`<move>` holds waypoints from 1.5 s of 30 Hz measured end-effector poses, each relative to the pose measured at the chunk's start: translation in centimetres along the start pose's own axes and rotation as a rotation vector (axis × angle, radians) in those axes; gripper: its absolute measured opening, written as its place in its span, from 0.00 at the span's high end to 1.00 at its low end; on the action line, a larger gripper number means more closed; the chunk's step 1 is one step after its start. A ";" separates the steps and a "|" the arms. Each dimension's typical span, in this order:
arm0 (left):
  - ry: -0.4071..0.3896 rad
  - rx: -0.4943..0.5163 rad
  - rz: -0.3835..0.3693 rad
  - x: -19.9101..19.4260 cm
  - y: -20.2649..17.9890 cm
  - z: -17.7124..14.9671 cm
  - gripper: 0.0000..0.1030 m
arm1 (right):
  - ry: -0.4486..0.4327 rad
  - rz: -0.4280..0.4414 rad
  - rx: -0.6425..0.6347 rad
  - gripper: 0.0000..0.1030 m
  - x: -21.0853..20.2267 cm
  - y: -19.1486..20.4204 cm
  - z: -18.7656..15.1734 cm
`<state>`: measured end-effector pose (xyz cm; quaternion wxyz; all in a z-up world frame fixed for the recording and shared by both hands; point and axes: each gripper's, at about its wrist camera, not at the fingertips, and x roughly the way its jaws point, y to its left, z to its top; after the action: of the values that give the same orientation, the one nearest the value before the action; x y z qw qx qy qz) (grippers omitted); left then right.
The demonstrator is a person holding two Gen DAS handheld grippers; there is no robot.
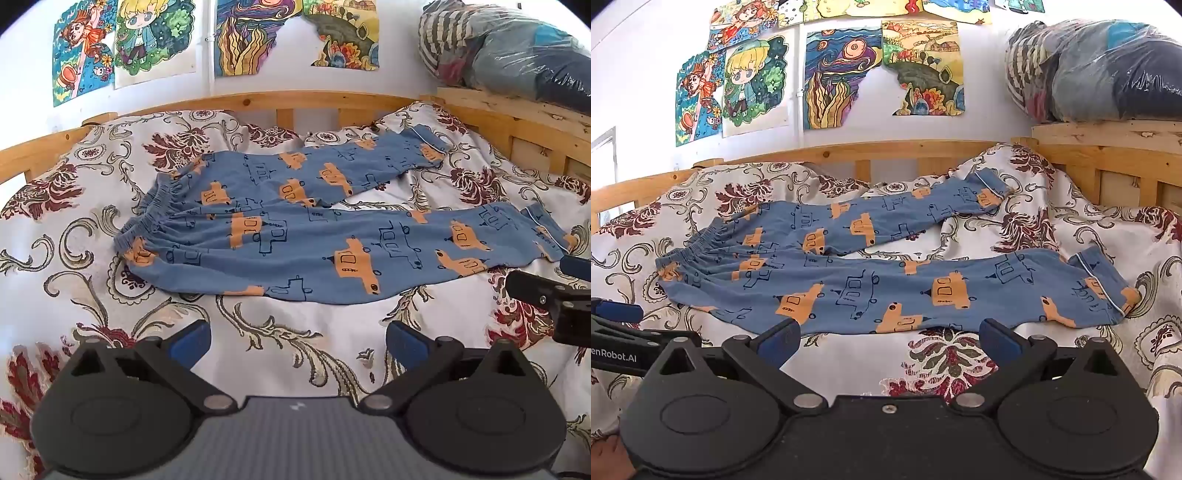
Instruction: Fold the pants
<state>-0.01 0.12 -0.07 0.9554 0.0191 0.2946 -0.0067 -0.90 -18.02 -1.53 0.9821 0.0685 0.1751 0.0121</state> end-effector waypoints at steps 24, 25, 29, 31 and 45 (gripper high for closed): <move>-0.001 -0.004 -0.008 -0.2 -0.4 0.0 0.00 | 0.008 -0.001 -0.001 0.01 0.1 0.0 0.0; -0.001 -0.004 -0.008 -0.2 -0.4 0.0 0.00 | 0.008 -0.001 0.000 0.01 0.1 0.0 0.0; -0.001 -0.003 -0.008 -0.2 -0.4 0.0 0.00 | 0.008 -0.002 0.000 0.01 0.1 0.0 -0.1; -0.001 -0.005 -0.009 -0.2 -0.4 0.0 0.00 | 0.008 -0.002 0.000 0.01 0.1 0.0 -0.1; 0.012 -0.011 -0.010 0.0 -0.1 -0.3 0.00 | 0.021 0.002 0.008 0.01 0.4 0.0 -0.1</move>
<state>-0.16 0.01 -0.34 0.9536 0.0123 0.3007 -0.0098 -0.57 -17.97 -1.76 0.9799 0.0724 0.1856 0.0131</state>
